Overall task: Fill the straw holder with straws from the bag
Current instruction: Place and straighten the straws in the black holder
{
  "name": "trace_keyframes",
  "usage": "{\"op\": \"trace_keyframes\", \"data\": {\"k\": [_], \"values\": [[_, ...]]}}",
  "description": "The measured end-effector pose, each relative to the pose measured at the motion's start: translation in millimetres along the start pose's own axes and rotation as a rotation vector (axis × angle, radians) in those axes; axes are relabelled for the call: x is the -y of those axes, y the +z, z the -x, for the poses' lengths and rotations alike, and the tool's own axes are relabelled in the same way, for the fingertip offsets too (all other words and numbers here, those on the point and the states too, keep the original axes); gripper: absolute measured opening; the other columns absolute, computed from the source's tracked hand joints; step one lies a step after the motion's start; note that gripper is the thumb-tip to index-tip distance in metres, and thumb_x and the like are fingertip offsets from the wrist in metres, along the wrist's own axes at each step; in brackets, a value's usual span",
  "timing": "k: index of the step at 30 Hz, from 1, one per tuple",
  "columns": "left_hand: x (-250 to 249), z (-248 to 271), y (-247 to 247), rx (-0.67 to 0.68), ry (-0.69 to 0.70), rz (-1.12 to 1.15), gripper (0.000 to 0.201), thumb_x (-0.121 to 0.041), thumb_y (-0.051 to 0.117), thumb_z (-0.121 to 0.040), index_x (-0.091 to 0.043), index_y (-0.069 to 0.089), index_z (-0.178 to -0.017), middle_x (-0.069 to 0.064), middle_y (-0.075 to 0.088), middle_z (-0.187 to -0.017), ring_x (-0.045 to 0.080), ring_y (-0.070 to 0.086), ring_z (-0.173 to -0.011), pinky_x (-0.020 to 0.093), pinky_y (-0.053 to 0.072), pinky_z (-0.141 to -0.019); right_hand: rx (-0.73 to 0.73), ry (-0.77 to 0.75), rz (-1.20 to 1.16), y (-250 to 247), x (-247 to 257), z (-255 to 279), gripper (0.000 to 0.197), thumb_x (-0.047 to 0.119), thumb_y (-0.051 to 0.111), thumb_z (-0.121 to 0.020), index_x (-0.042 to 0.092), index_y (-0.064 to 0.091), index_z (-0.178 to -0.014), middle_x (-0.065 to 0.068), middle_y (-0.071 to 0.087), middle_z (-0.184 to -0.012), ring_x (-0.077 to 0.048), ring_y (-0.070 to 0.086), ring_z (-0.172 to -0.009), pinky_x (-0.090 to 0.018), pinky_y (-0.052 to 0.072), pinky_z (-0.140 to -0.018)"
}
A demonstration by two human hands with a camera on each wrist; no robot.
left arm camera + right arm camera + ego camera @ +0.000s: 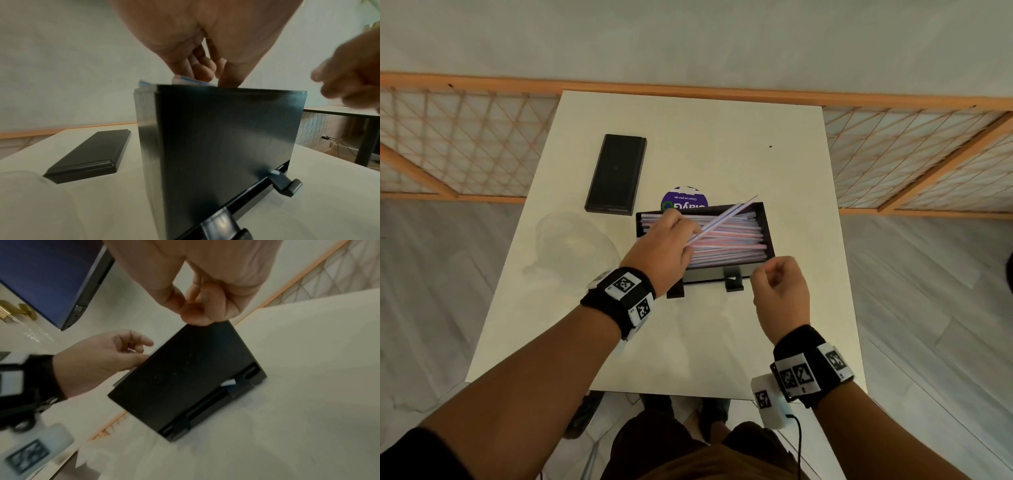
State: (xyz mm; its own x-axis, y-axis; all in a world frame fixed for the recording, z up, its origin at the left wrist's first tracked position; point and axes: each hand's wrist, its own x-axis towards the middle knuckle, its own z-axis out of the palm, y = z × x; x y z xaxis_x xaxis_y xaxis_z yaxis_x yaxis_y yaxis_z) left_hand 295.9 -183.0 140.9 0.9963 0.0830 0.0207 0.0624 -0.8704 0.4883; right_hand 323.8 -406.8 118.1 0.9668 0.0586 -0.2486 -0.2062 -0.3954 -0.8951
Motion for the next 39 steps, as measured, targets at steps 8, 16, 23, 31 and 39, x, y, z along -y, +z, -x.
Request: {"op": "trace_keyframes", "data": {"k": [8, 16, 23, 31, 39], "values": [[7.9, 14.9, -1.6, -0.119, 0.057, -0.075, 0.06, -0.051, 0.074, -0.083, -0.019, 0.056, -0.131, 0.003, 0.049, -0.135, 0.024, 0.046, -0.126, 0.05, 0.034, -0.115, 0.13, 0.434, -0.042, 35.6, -34.9, -11.6, 0.033, 0.007, 0.057, -0.091, 0.014, 0.062, -0.123, -0.005, 0.068, -0.079, -0.018, 0.055, -0.052, -0.025, 0.041, -0.048], [31.1, 32.1, 10.7, 0.07, -0.137, 0.031, 0.087, -0.052, 0.075, -0.085, -0.022, 0.032, -0.155, 0.004, 0.001, -0.17, 0.027, -0.01, -0.157, 0.05, 0.015, -0.122, 0.047, 0.502, -0.222, 60.7, -41.7, -13.7, 0.027, 0.003, 0.052, -0.094, 0.006, 0.063, -0.119, -0.005, 0.065, -0.08, -0.018, 0.054, -0.053, -0.02, 0.04, -0.043], [36.4, 32.6, 17.5, 0.074, -0.123, 0.014, 0.084, -0.051, 0.073, -0.087, -0.021, 0.033, -0.155, 0.002, -0.003, -0.171, 0.025, -0.017, -0.156, 0.047, 0.014, -0.123, -0.01, 0.557, -0.248, 72.7, -49.6, -15.9, 0.019, 0.017, 0.06, -0.095, 0.012, 0.055, -0.113, -0.006, 0.066, -0.084, -0.016, 0.06, -0.049, -0.024, 0.037, -0.041], [39.6, 31.5, 18.2, 0.085, -0.095, -0.036, 0.081, -0.05, 0.074, -0.087, -0.02, 0.036, -0.152, 0.004, -0.002, -0.171, 0.027, -0.018, -0.156, 0.05, 0.016, -0.123, -0.025, 0.662, -0.298, 70.3, -57.7, -32.8, 0.014, 0.022, 0.063, -0.095, 0.016, 0.058, -0.084, -0.004, 0.058, -0.066, -0.016, 0.051, -0.041, -0.023, 0.029, -0.042], [40.0, 30.9, 19.2, 0.083, -0.085, -0.063, 0.078, -0.053, 0.072, -0.087, -0.019, 0.038, -0.149, 0.004, -0.001, -0.171, 0.029, -0.016, -0.156, 0.049, 0.016, -0.123, -0.087, 0.499, -0.071, 80.5, -57.5, -29.6, 0.021, 0.034, 0.061, -0.076, 0.013, 0.062, -0.073, -0.008, 0.061, -0.067, -0.029, 0.053, -0.064, -0.039, 0.047, -0.066]]}}
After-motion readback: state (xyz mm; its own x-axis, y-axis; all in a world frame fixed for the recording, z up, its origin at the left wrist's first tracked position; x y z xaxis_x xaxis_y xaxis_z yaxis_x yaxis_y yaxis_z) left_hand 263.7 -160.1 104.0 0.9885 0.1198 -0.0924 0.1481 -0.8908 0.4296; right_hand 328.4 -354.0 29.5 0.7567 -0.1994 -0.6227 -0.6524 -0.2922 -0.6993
